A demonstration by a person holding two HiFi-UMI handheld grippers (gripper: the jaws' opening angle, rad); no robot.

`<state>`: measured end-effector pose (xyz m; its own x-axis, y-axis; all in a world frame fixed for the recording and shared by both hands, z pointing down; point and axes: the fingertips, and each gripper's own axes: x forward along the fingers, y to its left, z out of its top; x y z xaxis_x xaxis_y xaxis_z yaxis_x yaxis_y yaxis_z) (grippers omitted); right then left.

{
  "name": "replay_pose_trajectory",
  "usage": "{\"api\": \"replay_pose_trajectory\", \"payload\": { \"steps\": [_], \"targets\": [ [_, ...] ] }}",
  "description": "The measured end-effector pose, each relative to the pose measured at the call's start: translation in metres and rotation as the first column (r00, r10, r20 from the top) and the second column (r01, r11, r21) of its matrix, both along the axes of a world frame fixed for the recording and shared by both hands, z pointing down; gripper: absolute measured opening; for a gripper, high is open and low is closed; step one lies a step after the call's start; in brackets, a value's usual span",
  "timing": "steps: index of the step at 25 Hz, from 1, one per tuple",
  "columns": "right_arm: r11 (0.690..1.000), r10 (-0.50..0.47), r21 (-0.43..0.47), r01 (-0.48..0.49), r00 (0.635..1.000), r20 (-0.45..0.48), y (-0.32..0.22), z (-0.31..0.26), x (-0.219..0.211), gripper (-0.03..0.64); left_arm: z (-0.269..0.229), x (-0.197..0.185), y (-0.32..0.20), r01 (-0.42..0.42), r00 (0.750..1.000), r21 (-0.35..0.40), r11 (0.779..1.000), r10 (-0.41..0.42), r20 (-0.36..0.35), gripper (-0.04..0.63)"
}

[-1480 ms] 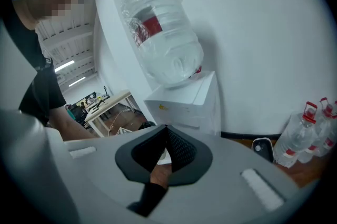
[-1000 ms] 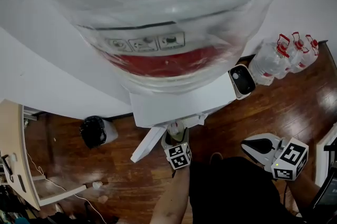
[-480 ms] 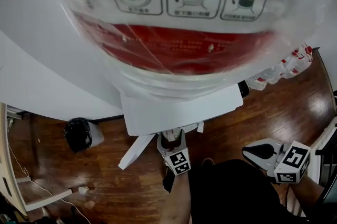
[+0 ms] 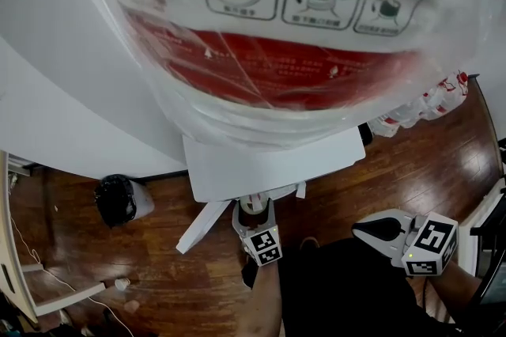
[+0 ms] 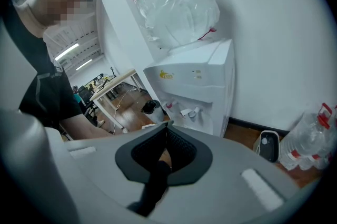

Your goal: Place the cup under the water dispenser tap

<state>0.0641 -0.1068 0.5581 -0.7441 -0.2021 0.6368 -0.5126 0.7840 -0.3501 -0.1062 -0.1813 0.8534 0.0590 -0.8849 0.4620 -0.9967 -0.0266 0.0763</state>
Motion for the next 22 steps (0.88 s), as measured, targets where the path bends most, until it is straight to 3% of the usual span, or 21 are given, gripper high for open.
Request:
{"api": "replay_pose_trajectory", "payload": {
  "steps": [4, 8, 14, 18, 22],
  "targets": [
    [1.0, -0.005, -0.013, 0.005, 1.0, -0.009, 0.002, 0.0, -0.002, 0.0, -0.001, 0.007, -0.012, 0.009, 0.999, -0.001, 1.0, -0.009, -0.038, 0.366],
    [1.0, -0.009, -0.008, 0.009, 1.0, -0.013, 0.003, -0.003, -0.005, 0.0, 0.003, 0.017, -0.004, 0.041, 0.999, 0.014, 0.999, -0.042, 0.004, 0.365],
    [0.999, -0.05, -0.009, 0.049, 0.997, -0.052, 0.013, -0.002, -0.005, 0.003, 0.002, 0.016, -0.018, -0.021, 0.991, 0.041, 0.999, 0.015, 0.132, 0.365],
    [1.0, -0.022, -0.019, 0.021, 0.999, -0.04, 0.014, -0.004, -0.003, 0.003, 0.005, 0.01, -0.016, 0.029, 0.997, 0.057, 0.998, -0.033, 0.064, 0.367],
    [0.999, -0.018, -0.03, 0.018, 0.999, -0.029, 0.016, -0.006, -0.006, 0.007, 0.016, 0.01, -0.016, -0.011, 1.0, 0.001, 1.0, 0.011, 0.016, 0.367]
  ]
}}
